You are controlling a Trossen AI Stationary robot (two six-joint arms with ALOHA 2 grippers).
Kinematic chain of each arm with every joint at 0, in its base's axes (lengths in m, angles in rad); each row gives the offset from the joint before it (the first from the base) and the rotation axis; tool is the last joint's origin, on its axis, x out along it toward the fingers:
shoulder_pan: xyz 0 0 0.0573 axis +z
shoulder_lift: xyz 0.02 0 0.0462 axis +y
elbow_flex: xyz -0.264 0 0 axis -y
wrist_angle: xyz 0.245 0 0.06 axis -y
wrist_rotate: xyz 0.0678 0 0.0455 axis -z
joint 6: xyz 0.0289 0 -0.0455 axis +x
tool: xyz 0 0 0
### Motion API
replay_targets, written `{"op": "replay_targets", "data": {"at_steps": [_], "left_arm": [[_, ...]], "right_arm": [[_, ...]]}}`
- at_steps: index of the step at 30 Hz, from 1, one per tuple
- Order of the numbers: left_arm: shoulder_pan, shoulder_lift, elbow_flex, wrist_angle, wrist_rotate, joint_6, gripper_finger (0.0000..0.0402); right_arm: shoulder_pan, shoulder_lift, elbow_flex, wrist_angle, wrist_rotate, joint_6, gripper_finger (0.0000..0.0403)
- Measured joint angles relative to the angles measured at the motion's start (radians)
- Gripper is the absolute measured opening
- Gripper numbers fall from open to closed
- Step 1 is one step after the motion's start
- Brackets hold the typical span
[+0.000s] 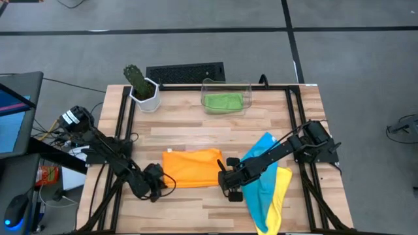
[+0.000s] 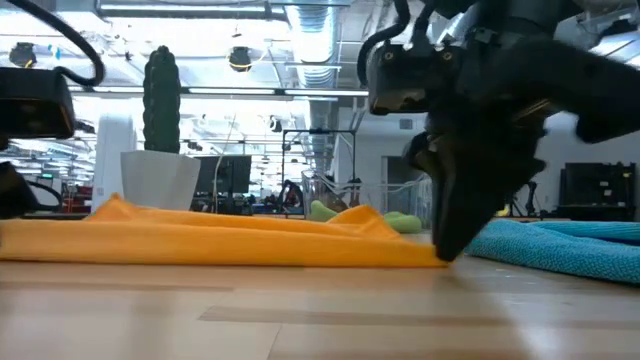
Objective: Fold microfiber towels
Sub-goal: Fold the orange towel
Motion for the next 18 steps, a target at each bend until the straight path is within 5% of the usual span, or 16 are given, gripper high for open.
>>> {"op": "replay_targets", "data": {"at_steps": [9,18], "left_arm": [[-0.005,-0.001,0.023,0.064,0.091,0.041,0.0108],[-0.007,-0.011,0.064,0.062,0.276,0.044,0.0176]], "right_arm": [[0.001,-0.092,-0.001,-0.017,-0.107,-0.001,0.0111],[-0.093,-0.194,-0.001,0.190,0.029,-0.061,0.0163]]}}
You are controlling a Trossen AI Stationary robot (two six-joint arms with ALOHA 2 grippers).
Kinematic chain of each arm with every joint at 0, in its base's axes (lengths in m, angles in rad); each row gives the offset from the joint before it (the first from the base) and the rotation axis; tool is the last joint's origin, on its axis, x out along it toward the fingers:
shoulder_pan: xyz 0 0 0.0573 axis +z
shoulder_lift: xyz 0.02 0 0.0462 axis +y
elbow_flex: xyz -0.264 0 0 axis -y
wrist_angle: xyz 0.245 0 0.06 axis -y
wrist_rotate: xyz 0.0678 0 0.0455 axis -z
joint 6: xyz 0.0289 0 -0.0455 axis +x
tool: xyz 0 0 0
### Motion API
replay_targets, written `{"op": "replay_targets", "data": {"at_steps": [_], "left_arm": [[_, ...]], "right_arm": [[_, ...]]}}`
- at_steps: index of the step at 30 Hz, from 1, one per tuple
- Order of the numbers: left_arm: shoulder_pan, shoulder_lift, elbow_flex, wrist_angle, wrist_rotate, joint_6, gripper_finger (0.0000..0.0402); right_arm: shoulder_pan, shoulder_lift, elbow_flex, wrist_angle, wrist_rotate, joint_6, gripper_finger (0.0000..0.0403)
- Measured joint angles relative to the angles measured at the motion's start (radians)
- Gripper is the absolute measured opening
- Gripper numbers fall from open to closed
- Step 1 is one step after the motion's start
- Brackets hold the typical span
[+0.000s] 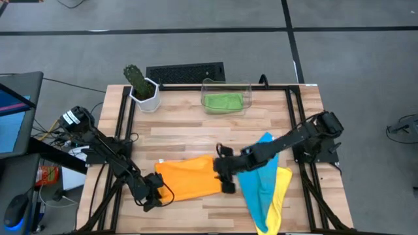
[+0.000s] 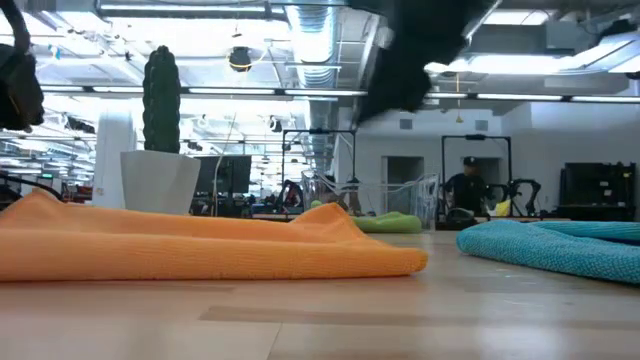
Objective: Fold microfiber towels
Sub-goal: Fold the orange towel
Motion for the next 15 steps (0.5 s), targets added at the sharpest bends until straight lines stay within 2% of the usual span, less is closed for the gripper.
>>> {"op": "replay_targets", "data": {"at_steps": [3,6,11,15], "left_arm": [[0.000,-0.008,0.005,0.000,-0.046,-0.004,0.0177],[0.000,-0.008,0.005,-0.017,-0.070,-0.036,0.0177],[0.000,-0.008,0.006,-0.037,-0.060,-0.065,0.0177],[0.000,-0.014,0.006,-0.031,-0.037,-0.074,0.0177]], "right_arm": [[-0.056,0.034,-0.004,0.196,-0.013,-0.025,0.0159],[-0.094,0.105,-0.021,0.310,-0.074,-0.031,0.0152],[-0.122,0.242,-0.022,0.369,-0.097,-0.047,0.0137],[-0.165,0.323,-0.020,0.407,-0.103,0.016,0.0126]]}}
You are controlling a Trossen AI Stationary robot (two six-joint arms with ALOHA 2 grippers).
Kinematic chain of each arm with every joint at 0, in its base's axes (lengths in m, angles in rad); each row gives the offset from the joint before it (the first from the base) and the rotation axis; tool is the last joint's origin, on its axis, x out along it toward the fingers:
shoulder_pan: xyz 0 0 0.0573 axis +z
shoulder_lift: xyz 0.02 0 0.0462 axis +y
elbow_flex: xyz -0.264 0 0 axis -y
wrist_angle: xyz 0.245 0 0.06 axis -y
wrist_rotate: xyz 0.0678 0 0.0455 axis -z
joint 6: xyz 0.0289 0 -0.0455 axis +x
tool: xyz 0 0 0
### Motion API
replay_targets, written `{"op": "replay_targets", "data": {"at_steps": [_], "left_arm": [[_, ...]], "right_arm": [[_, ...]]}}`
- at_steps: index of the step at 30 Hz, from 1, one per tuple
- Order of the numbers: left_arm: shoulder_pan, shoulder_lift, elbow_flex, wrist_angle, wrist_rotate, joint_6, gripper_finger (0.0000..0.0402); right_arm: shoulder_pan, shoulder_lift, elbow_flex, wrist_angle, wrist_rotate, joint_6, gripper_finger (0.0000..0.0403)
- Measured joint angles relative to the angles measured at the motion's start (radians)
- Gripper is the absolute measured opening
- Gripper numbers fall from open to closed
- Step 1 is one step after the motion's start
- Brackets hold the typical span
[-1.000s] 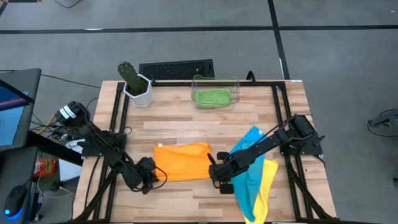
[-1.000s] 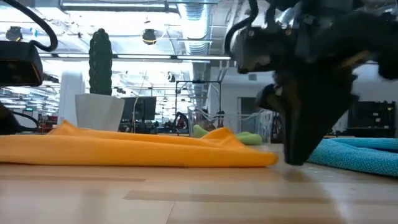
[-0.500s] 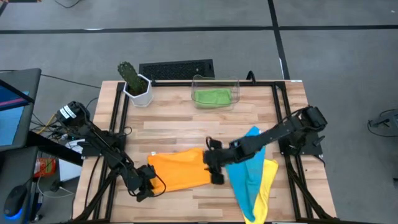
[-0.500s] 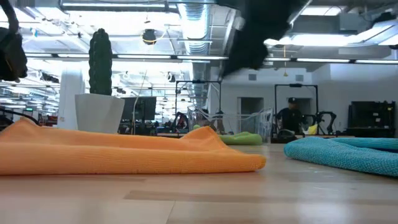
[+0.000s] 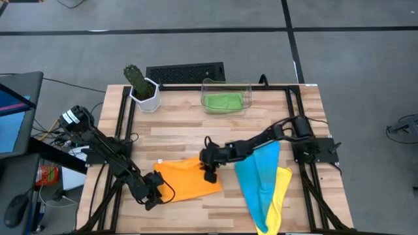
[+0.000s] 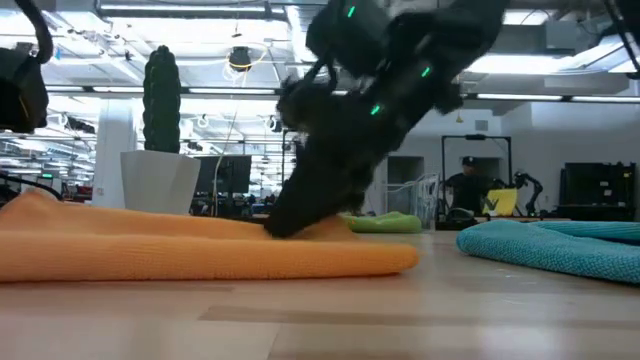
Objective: Fold microfiber towels
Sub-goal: Fold the orange towel
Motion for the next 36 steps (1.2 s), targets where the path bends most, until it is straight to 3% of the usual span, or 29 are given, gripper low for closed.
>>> {"op": "replay_targets", "data": {"at_steps": [9,14,16,20,24,29,36], "left_arm": [[0.024,-0.150,0.002,-0.026,-0.091,-0.011,0.0148],[0.020,-0.179,0.002,-0.064,-0.369,0.020,0.0114],[0.027,-0.140,0.002,-0.037,-0.418,0.071,0.0099],[0.030,-0.034,0.002,0.142,-0.428,0.178,0.0071],[0.028,0.108,0.005,0.301,-0.375,0.231,0.0045],[0.032,0.262,0.025,0.298,-0.335,0.165,0.0018],[0.021,0.311,0.078,0.264,-0.349,0.193,0.0001]], "right_arm": [[-0.022,0.010,-0.001,0.002,-0.001,0.019,0.0118],[-0.013,0.010,-0.001,0.001,0.001,0.015,0.0119],[-0.009,0.010,-0.001,0.001,0.001,0.015,0.0119],[-0.008,0.010,-0.001,0.001,0.000,0.014,0.0119],[-0.012,0.010,-0.001,0.023,0.000,0.013,0.0119],[-0.022,-0.014,-0.002,0.099,-0.001,0.013,0.0118],[-0.009,-0.047,0.000,0.279,0.000,-0.049,0.0118]]}}
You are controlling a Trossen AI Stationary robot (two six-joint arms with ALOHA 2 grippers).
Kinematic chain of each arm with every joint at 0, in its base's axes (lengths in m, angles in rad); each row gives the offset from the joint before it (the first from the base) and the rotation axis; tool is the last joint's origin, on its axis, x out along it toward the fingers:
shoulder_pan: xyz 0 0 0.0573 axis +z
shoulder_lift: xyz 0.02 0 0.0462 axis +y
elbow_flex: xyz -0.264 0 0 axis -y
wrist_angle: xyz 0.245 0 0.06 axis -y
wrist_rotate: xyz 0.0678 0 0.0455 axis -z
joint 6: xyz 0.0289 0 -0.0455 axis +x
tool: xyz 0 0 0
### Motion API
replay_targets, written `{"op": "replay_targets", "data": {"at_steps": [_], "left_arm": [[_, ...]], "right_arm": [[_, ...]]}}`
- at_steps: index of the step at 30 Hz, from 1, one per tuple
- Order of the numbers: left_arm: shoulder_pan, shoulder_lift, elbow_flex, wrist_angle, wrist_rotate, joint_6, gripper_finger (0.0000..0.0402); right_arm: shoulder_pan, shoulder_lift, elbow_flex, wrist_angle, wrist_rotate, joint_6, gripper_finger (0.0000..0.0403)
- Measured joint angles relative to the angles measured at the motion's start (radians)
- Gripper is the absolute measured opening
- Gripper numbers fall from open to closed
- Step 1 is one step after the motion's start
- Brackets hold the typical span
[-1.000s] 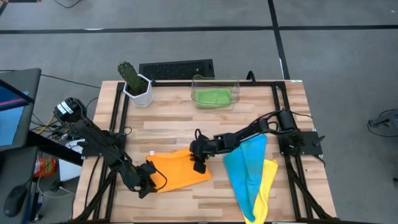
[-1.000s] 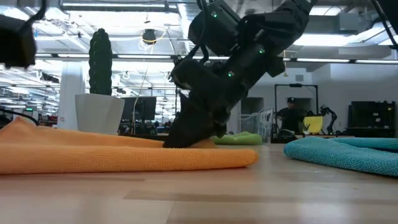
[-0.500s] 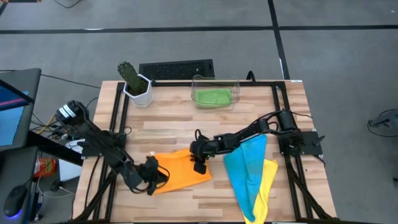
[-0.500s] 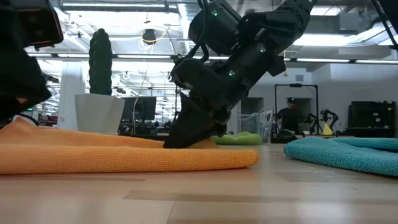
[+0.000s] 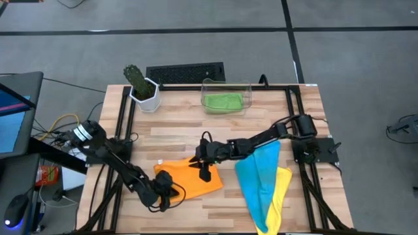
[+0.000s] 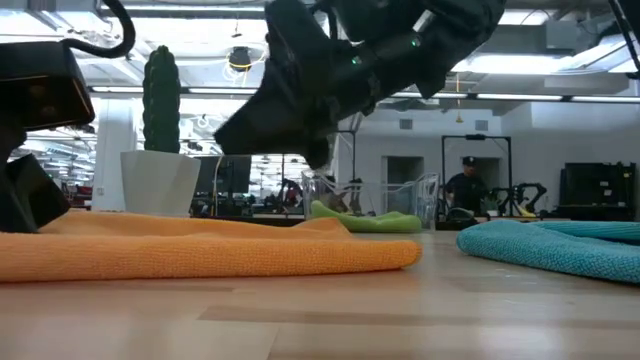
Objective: Fold microfiber towels
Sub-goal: Fold the orange towel
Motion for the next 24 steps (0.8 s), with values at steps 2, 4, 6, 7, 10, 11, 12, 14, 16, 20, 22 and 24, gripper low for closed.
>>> {"op": "replay_targets", "data": {"at_steps": [2,4,6,7,10,11,12,14,16,20,22,24], "left_arm": [[0.000,0.003,0.019,-0.022,0.004,-0.002,0.0001],[0.001,0.003,0.031,-0.053,0.004,-0.018,0.0000],[0.001,0.003,0.034,-0.066,0.003,-0.027,0.0000],[0.001,0.003,0.034,-0.068,0.000,-0.028,0.0000],[0.002,0.004,0.034,-0.075,0.000,-0.029,0.0000],[0.002,0.004,0.034,-0.077,0.002,-0.029,0.0000],[0.002,0.004,0.034,-0.078,0.007,-0.029,0.0000],[0.004,0.003,0.034,-0.083,0.020,-0.029,0.0000],[0.004,0.003,0.034,-0.100,0.030,-0.038,0.0000],[0.004,0.002,0.035,-0.119,0.038,-0.054,0.0000],[0.004,0.002,0.035,-0.119,0.038,-0.054,0.0000],[0.004,0.002,0.035,-0.116,0.035,-0.055,0.0000]], "right_arm": [[0.001,0.032,0.002,0.038,0.000,0.000,0.0118],[-0.002,0.062,-0.001,0.026,-0.001,0.001,0.0118],[-0.003,0.095,-0.001,0.038,-0.004,0.005,0.0118],[-0.002,0.112,0.000,0.039,-0.005,0.006,0.0118],[-0.006,0.155,0.000,0.028,0.001,0.010,0.0118],[-0.012,0.165,0.000,0.025,0.018,0.024,0.0118],[-0.020,0.168,0.001,0.019,0.037,0.041,0.0118],[-0.046,0.165,0.002,0.005,0.060,0.068,0.0118],[-0.074,0.153,0.001,-0.012,0.061,0.076,0.0118],[-0.127,0.111,-0.002,-0.027,0.082,0.062,0.0118],[-0.147,0.072,-0.002,-0.054,0.077,0.061,0.0118],[-0.153,0.038,-0.001,-0.069,0.047,0.053,0.0118]]}}
